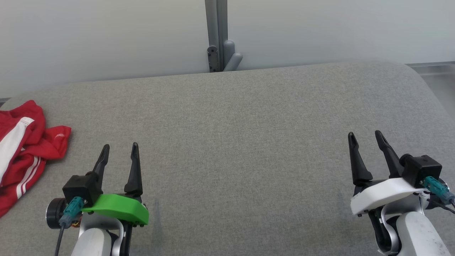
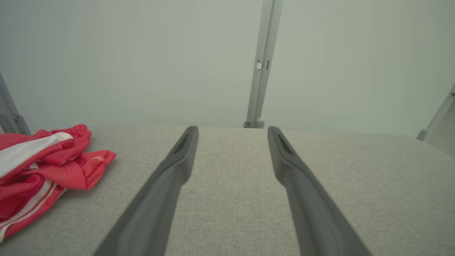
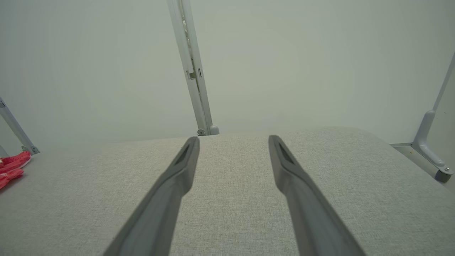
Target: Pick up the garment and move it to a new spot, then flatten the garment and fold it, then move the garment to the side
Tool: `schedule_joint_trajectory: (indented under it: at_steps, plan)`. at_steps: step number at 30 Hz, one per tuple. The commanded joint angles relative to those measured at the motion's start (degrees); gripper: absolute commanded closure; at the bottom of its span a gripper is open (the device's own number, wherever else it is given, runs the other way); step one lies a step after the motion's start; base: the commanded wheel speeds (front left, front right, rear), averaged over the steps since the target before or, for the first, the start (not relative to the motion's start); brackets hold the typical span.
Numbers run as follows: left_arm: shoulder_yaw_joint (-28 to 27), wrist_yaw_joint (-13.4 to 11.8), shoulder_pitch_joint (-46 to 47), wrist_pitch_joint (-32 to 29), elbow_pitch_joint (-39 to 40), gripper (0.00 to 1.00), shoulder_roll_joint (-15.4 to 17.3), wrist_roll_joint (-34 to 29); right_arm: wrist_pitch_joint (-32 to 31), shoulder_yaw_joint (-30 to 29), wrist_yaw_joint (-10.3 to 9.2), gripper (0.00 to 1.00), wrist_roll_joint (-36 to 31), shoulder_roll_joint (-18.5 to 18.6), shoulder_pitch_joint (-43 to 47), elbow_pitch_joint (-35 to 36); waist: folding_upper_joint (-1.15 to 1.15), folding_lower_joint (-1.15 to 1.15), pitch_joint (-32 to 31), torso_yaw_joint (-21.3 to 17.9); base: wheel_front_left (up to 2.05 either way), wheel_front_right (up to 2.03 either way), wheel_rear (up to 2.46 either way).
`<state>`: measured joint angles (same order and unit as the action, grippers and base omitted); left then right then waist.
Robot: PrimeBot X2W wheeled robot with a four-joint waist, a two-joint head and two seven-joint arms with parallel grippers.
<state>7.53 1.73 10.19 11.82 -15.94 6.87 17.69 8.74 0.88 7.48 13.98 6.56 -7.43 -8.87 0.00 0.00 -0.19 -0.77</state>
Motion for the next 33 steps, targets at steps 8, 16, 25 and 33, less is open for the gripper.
schedule_joint_trajectory:
  at_steps: [8, 16, 25, 33]
  plan:
    - [-0.44, -0.75, -0.48, -1.1, -0.22, 0.0, 0.64, -3.39, 2.26, 0.53, 0.02, 0.0, -2.51, -0.1, 0.51, -1.34, 0.0, 0.0, -0.21, -0.06, 0.0, 0.0, 0.0]
    - [-0.56, -1.33, -1.55, -2.07, -0.35, 0.0, 0.75, -6.11, 3.98, 0.91, 0.01, 0.0, -4.06, -0.49, 0.71, -2.83, 0.0, 0.0, -0.47, -0.14, 0.0, 0.0, 0.0]
    - [-0.46, -1.71, -2.23, -2.49, -0.32, 0.0, 0.91, -8.76, 5.8, 1.41, 0.01, 0.0, -5.82, -0.79, 0.76, -4.01, 0.0, 0.0, -0.5, -0.03, 0.0, 0.0, 0.0]
    - [-0.99, -1.8, -2.51, -2.82, -0.16, 0.0, 0.56, -8.15, 6.64, 0.85, 0.01, 0.0, -4.92, -1.3, 0.59, -5.23, 0.0, 0.0, -0.53, -0.1, 0.0, 0.0, 0.0]
